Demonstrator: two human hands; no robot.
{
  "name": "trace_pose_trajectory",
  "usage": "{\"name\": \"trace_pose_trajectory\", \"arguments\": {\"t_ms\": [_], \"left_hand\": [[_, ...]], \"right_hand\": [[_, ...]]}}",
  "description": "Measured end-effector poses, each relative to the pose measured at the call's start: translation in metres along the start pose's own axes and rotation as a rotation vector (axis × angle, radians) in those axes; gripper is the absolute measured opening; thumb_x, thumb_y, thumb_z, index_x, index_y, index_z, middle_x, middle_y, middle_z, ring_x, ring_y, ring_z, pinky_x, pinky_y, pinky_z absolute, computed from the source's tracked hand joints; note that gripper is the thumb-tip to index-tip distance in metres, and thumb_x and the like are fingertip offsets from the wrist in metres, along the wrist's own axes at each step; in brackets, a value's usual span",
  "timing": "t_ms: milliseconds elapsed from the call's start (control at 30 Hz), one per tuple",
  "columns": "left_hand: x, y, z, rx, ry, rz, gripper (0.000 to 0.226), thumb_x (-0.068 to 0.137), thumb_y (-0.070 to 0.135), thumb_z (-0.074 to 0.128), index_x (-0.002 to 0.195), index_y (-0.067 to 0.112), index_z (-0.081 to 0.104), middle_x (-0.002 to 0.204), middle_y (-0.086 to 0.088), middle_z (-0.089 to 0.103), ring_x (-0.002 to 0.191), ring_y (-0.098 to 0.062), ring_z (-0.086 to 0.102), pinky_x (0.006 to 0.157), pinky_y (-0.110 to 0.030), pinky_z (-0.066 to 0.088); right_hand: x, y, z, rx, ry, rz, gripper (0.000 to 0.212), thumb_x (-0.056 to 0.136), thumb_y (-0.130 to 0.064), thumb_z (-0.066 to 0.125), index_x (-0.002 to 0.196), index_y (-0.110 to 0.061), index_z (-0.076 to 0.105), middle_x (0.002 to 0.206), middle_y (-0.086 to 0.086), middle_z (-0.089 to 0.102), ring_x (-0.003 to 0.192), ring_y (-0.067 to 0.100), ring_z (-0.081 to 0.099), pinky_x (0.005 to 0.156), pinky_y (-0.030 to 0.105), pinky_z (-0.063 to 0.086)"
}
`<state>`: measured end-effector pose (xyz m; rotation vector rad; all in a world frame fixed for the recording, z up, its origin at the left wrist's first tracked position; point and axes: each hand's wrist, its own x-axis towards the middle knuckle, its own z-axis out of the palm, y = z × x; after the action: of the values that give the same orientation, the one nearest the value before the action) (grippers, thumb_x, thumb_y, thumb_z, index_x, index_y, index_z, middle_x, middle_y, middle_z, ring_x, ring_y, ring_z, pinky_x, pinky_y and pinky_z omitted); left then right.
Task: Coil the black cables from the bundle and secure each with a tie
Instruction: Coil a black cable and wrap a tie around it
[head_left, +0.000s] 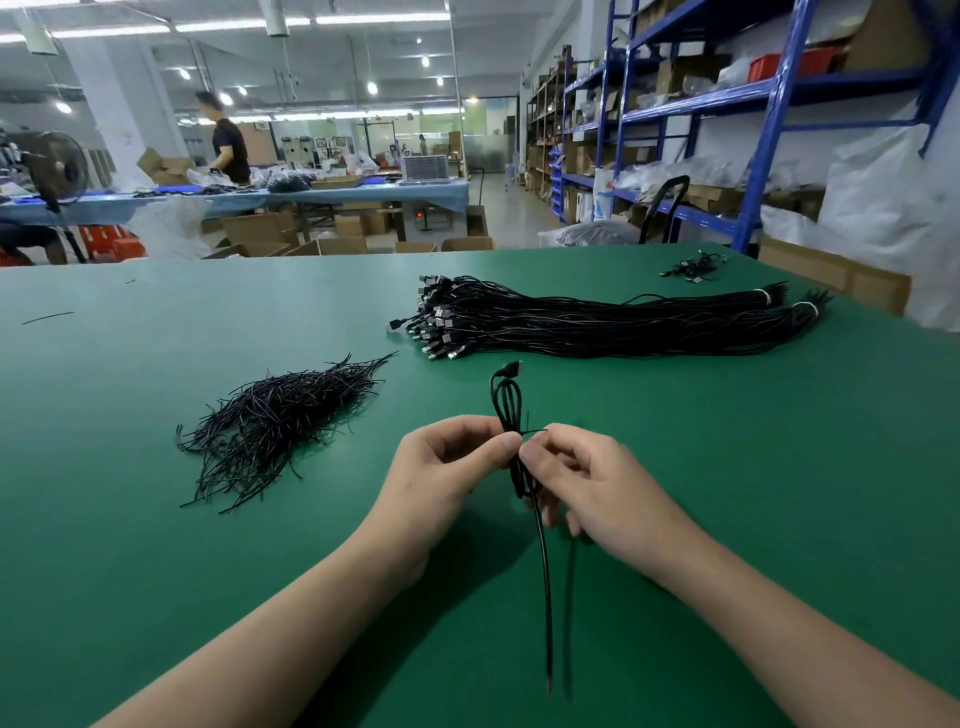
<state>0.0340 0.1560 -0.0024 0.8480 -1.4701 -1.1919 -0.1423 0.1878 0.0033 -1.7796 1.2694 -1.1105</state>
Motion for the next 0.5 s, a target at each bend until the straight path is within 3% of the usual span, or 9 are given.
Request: {"name": "trace_pose_trajectory", "arguments": {"t_ms": [133, 300, 400, 500], "left_hand": [[-0.001, -0.001, 0.002, -0.066, -0.046, -0.011, 0.019, 0.077, 0.03, 0.075, 0.086, 0.013, 0.072, 0.071, 0.013, 0.067, 0.064, 0.005, 0.058, 0.061, -0.006, 0.042], [-0.003, -0.002, 0.003, -0.086, -0.063, -0.042, 0.018, 0.083, 0.026, 0.072, 0.094, 0.012, 0.073, 0.077, 0.013, 0.071, 0.065, 0.005, 0.06, 0.064, -0.006, 0.043], [-0.003, -0.003, 0.001, 0.011, -0.084, -0.077, 0.032, 0.084, 0.037, 0.069, 0.114, 0.025, 0.073, 0.104, 0.011, 0.077, 0.093, 0.004, 0.068, 0.081, -0.009, 0.046], [-0.003, -0.004, -0.001, 0.146, -0.143, -0.082, 0.034, 0.093, 0.036, 0.067, 0.127, 0.038, 0.066, 0.116, 0.015, 0.073, 0.11, 0.001, 0.064, 0.09, -0.01, 0.045]], "right_hand": [[0.001, 0.004, 0.001, 0.025, 0.026, 0.002, 0.025, 0.099, -0.039, 0.059, 0.095, -0.016, 0.068, 0.065, -0.002, 0.065, 0.045, 0.002, 0.055, 0.049, 0.013, 0.039], [0.0, 0.005, -0.001, -0.016, 0.009, -0.016, 0.019, 0.101, -0.035, 0.058, 0.09, -0.021, 0.065, 0.067, -0.002, 0.062, 0.057, 0.011, 0.063, 0.052, 0.017, 0.042], [0.002, 0.004, -0.007, -0.072, 0.05, -0.037, 0.016, 0.1, -0.032, 0.059, 0.086, -0.028, 0.064, 0.068, -0.002, 0.063, 0.058, 0.012, 0.064, 0.054, 0.018, 0.046], [0.007, 0.004, -0.025, -0.273, 0.086, 0.009, 0.018, 0.097, -0.037, 0.06, 0.081, -0.03, 0.062, 0.071, -0.002, 0.068, 0.061, 0.015, 0.063, 0.06, 0.033, 0.051]]}}
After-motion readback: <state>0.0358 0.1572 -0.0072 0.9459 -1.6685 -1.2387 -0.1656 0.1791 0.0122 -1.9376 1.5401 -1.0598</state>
